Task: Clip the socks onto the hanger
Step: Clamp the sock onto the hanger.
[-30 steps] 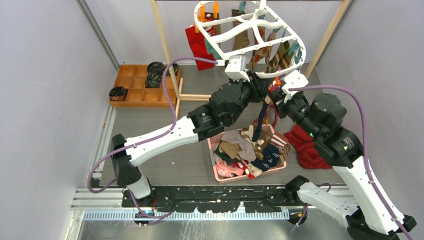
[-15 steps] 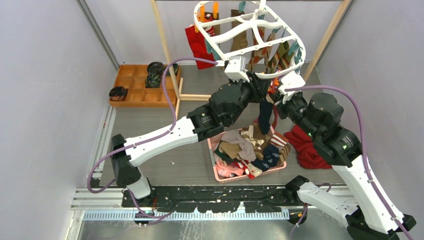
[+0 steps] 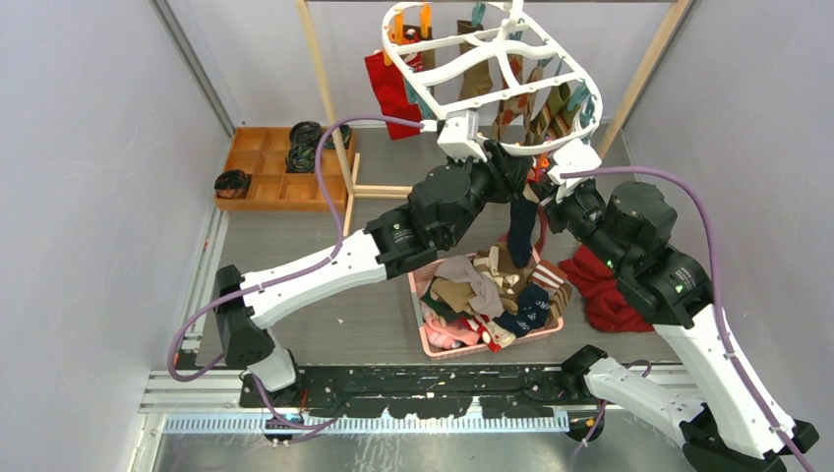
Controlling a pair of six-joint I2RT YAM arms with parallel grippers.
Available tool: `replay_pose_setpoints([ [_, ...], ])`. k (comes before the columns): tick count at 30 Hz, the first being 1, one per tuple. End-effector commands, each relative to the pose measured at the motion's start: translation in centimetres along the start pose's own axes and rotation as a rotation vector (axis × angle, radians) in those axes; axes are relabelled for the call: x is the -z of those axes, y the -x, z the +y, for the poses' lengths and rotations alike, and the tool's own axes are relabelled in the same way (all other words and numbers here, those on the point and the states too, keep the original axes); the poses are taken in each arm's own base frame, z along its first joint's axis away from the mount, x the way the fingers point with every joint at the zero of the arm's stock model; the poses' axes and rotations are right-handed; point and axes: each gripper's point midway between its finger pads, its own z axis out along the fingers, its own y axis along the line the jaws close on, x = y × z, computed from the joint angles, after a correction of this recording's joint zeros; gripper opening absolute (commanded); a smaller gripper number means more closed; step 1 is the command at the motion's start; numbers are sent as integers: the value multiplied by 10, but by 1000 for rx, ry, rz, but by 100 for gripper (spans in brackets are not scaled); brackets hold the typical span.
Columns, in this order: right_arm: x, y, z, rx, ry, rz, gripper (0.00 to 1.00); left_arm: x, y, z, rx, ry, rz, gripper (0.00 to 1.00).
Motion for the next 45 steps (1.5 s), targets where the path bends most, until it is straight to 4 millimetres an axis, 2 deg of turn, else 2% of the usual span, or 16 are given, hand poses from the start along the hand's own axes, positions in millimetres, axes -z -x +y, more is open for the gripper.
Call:
replay_pose_setpoints([
  [1,7,24,-11,-1,-41,-68,1,14,42,-10,71,-25,-85,42],
  [7,8,22,-10,-10,-40,-60,1,22,50,-13,84,-40,-87,60],
  [12,9,21,-8,-27,-31,-55,5,32,53,-16,96,-69,-72,67],
  [18,19,18,0,-45,16,-46,45,55,55,-17,85,-126,-29,70],
  [21,26,10,3,-62,39,-24,57,73,58,-19,62,-179,-2,74],
  [24,35,4,10,-68,85,-10,64,91,52,-21,13,-234,55,76],
  [30,54,-12,14,-76,115,51,68,138,18,-10,-131,-389,196,80],
  [34,66,-28,18,-98,142,138,69,177,-19,13,-227,-483,317,87],
  [36,71,-42,25,-121,179,206,69,191,-43,28,-258,-513,368,89],
  [38,76,-62,38,-148,240,290,69,204,-57,43,-263,-527,378,90],
  [43,90,-94,68,-149,397,369,71,227,-92,71,-230,-573,371,91],
  [45,97,-117,77,-119,447,430,71,232,-107,83,-211,-572,380,91],
])
